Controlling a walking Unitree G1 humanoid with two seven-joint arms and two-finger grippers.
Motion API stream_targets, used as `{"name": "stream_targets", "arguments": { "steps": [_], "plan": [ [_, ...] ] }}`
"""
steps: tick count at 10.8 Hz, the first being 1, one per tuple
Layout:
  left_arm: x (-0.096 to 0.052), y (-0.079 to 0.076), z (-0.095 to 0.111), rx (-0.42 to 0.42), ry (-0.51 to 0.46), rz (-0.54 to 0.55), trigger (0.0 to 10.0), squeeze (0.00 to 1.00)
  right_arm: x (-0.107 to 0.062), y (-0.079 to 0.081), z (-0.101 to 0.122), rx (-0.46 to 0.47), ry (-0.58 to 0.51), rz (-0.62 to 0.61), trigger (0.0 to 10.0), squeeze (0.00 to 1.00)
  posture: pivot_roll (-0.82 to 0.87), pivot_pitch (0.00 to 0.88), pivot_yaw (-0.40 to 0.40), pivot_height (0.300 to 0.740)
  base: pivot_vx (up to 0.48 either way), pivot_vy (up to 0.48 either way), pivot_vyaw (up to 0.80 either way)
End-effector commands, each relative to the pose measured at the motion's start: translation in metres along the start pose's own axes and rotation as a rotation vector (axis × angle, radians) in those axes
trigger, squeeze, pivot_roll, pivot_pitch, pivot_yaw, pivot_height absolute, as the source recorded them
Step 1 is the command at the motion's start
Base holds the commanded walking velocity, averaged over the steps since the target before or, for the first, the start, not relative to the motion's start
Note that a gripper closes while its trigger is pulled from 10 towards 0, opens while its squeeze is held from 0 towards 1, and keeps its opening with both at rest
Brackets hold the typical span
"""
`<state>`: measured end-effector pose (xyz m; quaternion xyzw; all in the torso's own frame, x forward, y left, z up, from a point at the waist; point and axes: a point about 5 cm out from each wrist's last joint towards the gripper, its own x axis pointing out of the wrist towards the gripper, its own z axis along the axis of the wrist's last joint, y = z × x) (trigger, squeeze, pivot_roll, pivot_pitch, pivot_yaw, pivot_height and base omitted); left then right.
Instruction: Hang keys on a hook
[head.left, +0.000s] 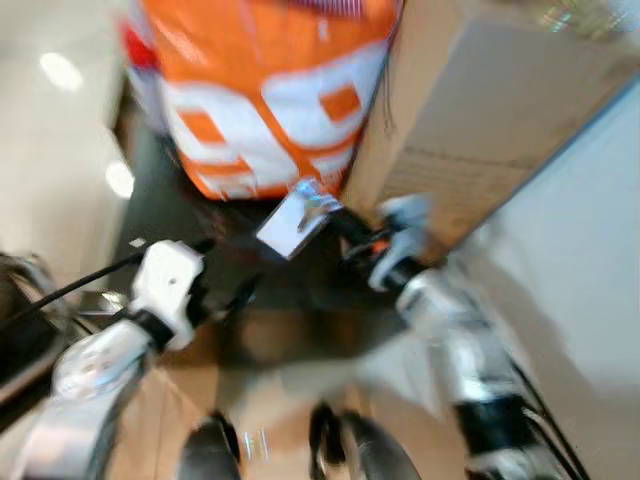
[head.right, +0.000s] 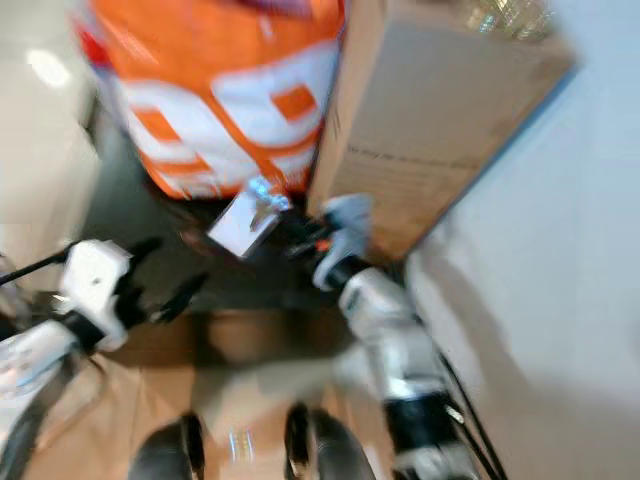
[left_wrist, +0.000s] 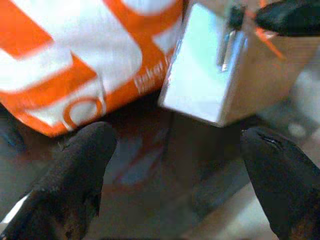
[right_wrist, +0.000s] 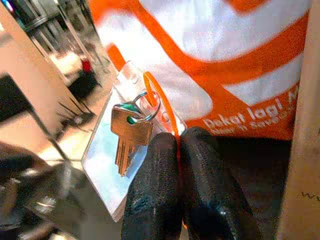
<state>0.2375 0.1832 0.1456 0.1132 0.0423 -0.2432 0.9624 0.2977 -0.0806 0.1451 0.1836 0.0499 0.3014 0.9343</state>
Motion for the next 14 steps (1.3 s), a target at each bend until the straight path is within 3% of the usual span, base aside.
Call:
{"name": "stream_targets", "arguments": {
  "steps": [1,4,5,7,8,9,14],
  "plan": [
    [0.003,-0.004,-0.004,-0.007,0.015,-0.01,10.0,0.29,-0.007,-0.004,0.001,0.037,0.022,-0.03,0.0,0.0,0.09,0.046,-0.135,0.74,0.0,0.0,0.0],
    [0.012,-0.007,-0.002,0.01,-0.02,0.077,10.0,0.28,-0.031,-0.004,0.018,-0.134,-0.02,-0.089,0.0,0.0,0.07,0.0,-0.115,0.74,0.0,0.0,0.0],
    [0.018,-0.004,0.001,0.022,-0.041,0.157,10.0,0.27,-0.045,-0.011,0.019,-0.163,-0.044,-0.174,0.0,0.0,0.07,0.0,-0.118,0.74,0.0,0.0,0.0],
    [0.027,-0.008,-0.004,0.054,-0.029,0.204,10.0,0.27,-0.064,-0.031,0.007,-0.175,-0.003,-0.365,0.0,0.0,0.06,0.0,-0.112,0.74,0.0,0.0,0.0],
    [0.03,-0.013,-0.007,0.047,-0.028,0.202,10.0,0.26,-0.067,-0.039,0.0,-0.209,0.033,-0.434,10.0,0.0,0.05,0.0,-0.107,0.74,0.0,0.0,0.0],
    [0.034,-0.015,-0.011,0.035,-0.015,0.216,10.0,0.26,-0.069,-0.047,-0.007,-0.277,0.09,-0.484,10.0,0.0,0.05,0.0,-0.114,0.74,0.0,0.0,0.0],
    [0.035,-0.014,-0.018,0.022,-0.008,0.278,10.0,0.27,-0.07,-0.051,-0.017,-0.256,0.132,-0.483,10.0,0.0,0.06,0.0,-0.141,0.74,0.0,0.367,0.0]
  ]
}}
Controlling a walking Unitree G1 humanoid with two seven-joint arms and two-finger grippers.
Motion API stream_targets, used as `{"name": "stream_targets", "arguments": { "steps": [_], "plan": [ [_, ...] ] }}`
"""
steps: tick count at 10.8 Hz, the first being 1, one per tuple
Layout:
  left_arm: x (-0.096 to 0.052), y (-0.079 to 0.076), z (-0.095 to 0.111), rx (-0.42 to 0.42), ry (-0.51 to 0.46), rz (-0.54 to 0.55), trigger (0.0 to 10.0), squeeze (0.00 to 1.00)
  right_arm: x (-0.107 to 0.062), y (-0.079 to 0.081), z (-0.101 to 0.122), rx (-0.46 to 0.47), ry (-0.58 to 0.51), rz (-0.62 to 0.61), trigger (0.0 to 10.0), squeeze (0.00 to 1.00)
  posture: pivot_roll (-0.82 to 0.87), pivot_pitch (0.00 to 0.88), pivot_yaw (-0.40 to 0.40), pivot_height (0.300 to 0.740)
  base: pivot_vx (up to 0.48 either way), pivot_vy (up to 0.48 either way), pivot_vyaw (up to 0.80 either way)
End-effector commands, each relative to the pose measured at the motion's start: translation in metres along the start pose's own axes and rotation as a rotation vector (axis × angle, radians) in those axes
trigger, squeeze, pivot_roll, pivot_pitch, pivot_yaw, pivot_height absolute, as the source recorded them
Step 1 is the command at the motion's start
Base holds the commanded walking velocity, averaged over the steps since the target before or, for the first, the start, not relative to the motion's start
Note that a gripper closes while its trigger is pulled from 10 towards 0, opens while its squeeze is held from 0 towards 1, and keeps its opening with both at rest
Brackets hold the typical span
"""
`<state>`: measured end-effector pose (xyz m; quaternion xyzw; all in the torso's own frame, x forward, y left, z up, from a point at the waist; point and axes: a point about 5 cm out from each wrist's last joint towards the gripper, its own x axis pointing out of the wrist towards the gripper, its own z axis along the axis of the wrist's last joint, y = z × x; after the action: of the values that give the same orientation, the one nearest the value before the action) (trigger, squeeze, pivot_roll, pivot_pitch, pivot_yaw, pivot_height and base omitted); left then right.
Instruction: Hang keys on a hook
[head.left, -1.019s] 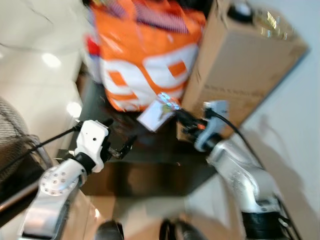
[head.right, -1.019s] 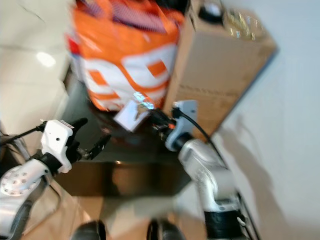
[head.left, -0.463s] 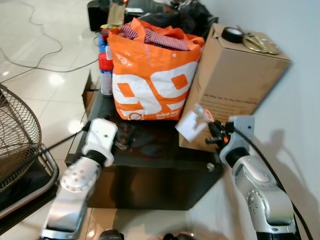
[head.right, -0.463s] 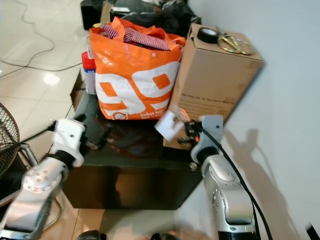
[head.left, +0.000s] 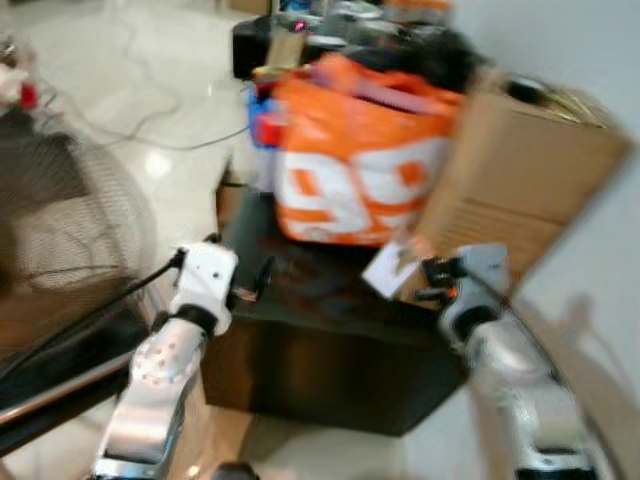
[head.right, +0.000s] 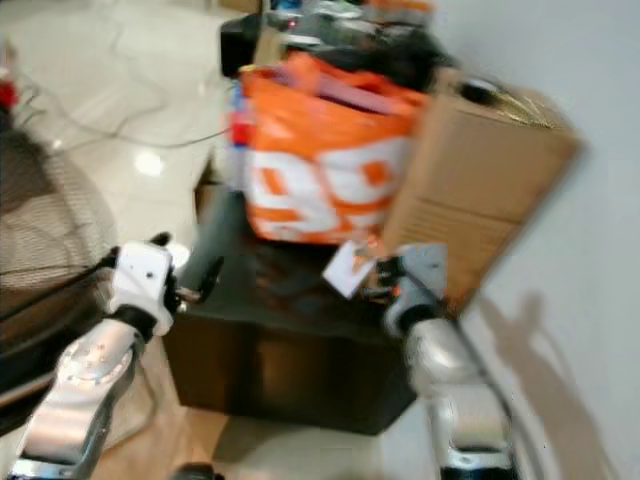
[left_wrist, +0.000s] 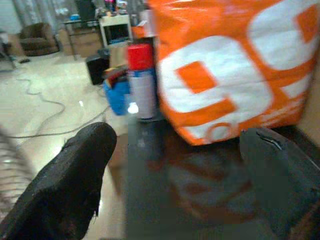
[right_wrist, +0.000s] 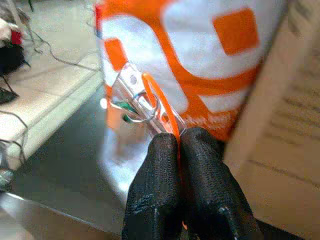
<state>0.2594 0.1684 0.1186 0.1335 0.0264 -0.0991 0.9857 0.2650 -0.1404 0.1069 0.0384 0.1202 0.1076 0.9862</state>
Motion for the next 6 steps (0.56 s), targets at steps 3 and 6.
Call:
{"name": "stream_targets", "arguments": {
  "steps": [3,6],
  "plan": [
    [0.005,-0.007,0.002,0.019,-0.005,-0.013,10.0,0.27,-0.005,-0.017,-0.003,-0.078,0.006,-0.077,10.0,0.0,0.06,0.0,-0.139,0.74,0.0,0.0,0.0],
    [0.004,-0.009,-0.001,0.03,-0.001,-0.032,10.0,0.27,-0.015,-0.02,-0.007,0.048,0.059,-0.057,10.0,0.0,0.05,0.0,-0.126,0.74,0.0,0.0,-0.8]
  ]
}}
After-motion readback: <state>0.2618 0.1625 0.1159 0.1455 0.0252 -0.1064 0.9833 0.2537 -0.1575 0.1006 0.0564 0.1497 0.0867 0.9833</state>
